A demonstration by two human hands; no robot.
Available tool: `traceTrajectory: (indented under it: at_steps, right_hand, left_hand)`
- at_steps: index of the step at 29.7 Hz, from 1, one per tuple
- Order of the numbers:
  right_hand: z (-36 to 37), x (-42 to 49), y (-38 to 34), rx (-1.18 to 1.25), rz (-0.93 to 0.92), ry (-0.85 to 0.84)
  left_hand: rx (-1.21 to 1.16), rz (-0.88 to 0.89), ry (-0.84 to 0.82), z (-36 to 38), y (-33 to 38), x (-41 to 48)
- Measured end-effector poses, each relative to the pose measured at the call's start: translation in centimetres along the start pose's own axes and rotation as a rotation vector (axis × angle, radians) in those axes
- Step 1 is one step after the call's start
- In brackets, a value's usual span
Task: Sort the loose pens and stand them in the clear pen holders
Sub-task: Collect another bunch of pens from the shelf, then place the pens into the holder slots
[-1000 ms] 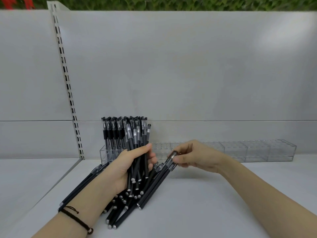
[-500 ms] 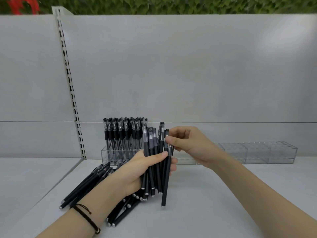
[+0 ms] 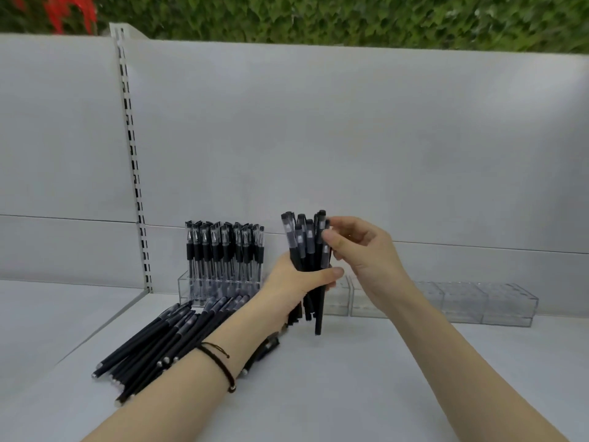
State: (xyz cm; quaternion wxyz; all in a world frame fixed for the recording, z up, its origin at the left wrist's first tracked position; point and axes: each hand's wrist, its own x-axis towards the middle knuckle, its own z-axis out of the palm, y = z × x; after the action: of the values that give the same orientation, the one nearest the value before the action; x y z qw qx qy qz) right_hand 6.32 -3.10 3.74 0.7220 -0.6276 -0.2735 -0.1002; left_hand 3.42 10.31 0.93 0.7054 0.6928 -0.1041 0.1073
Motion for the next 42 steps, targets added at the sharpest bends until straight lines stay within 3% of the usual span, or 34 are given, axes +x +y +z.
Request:
traceTrajectory:
  at_steps: [4, 7, 11, 15, 19, 23, 28, 32, 38, 42]
  right_hand:
    - [-1.1, 0.1, 0.4, -0.138, 0.013, -0.059]
    - [-1.8, 0.2, 1.2, -0.226, 0.049, -0.100]
    - [-2.5, 0.4, 1.4, -0.236, 0.060, -0.096]
    - [-2.4, 0.4, 1.4, -0.271, 0.057, -0.029]
    - [-1.8, 0.3, 1.6, -0.314, -0.008, -0.016]
    - [-0.9, 0.0, 2.2, -0.462, -0.142, -0.004]
    - [-1.2, -0.1, 2.5, -0.652, -0.207, -0.023]
    - [-3.2, 0.1, 1.9, -0.690, -0.202, 0.040]
    - [-8.3, 0.4, 2.5, -1.091, -0.122, -0.194]
    - [-9.6, 1.8, 1.8, -1.170, -0.083, -0.239]
  left_hand:
    - [0.066, 0.026, 0.092, 0.8, -1.6, 1.1]
    - [0.107, -0.045, 0.054, 1.3, -3.3, 1.1]
    - [0.194, -0.111, -0.008, 1.6, -4.7, 1.3]
    - [0.161, -0.044, 0.029, 1.9, -4.6, 1.1]
    - [0.086, 0.021, 0.118, 2.1, -4.5, 1.1]
    - [0.133, 0.104, 0.087, 2.3, -4.9, 0.8]
    - [0.068, -0.009, 0.000, 2.3, -5.2, 0.4]
    - [0.084, -0.015, 0.035, 2.1, -4.9, 0.2]
    - [0.064, -0.032, 0.114, 2.8, -3.5, 1.2]
    - [0.061, -0.023, 0.057, 4.2, -2.0, 2.7]
